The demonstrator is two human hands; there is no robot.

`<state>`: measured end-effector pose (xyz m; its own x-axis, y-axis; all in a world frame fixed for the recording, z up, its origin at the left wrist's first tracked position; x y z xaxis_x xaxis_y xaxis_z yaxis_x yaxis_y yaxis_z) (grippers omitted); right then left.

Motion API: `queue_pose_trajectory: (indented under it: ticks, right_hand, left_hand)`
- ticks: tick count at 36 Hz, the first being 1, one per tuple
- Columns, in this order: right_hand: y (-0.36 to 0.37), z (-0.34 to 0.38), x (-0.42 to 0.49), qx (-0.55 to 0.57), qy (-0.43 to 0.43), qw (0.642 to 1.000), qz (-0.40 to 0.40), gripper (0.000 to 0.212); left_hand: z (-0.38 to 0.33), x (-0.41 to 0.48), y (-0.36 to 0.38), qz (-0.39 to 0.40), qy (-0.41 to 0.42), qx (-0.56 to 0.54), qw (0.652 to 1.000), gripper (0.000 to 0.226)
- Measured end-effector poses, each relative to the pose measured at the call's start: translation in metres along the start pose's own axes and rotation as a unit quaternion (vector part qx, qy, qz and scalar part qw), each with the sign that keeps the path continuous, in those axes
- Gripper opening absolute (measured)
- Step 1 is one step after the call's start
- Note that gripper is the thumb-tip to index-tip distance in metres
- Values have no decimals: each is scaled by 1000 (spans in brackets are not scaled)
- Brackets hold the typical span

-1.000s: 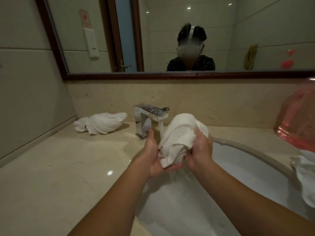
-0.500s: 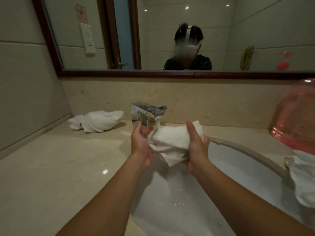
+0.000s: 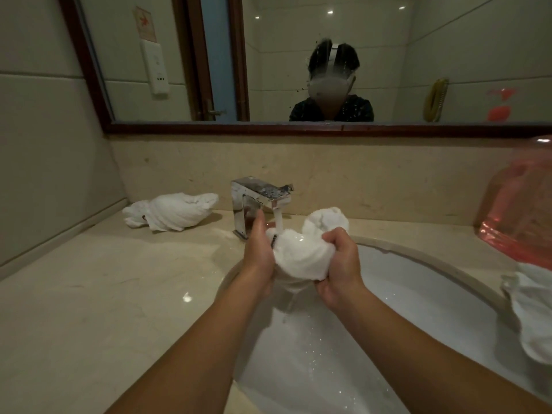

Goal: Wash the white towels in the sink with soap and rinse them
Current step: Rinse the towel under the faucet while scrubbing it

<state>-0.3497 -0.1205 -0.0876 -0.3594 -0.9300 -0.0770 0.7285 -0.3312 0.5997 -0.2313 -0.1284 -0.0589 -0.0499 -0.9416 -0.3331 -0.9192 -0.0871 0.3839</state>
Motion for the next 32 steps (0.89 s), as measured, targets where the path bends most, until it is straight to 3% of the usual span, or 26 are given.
queue_pose_trajectory:
  ticks: [5,10,14,19,26,29,32]
  right_hand:
    - [-6,9,7,41,-41,996,-70,87]
    - [-7,11,8,41,-56,994,-88,85]
    - [5,6,-9,15,-57,994,-91,71]
    - [18,-3,-19,-11,-73,994,-84,47]
    - [10,-3,-18,-33,-124,982,-140,49]
    - [7,-4,-18,-33,-127,982,-139,46]
    - [12,-11,-20,-43,-108,987,-108,64]
  left_hand:
    - [0,5,-2,23,-21,-70,997,64]
    - [6,13,0,37,-58,-68,995,75]
    - [6,21,-7,3,-54,-96,994,81]
    - [-1,30,-18,-28,-29,-109,993,63]
    - [3,25,-5,1,-14,-12,1000,78]
    - [5,25,-5,-29,20,14,999,73]
    - [1,27,-10,-75,43,47,995,70]
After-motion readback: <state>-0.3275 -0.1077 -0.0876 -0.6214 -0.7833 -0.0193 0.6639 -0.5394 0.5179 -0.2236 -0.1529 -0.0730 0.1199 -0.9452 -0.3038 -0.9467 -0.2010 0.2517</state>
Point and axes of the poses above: each hand's wrist, its own x-axis towards the middle knuckle, its own y-axis out of the palm, z = x × y, the point moved 1 cm from there along x, towards the middle knuckle, and after that the axes turned 8 degrees about -y, right-handed, at the moved point
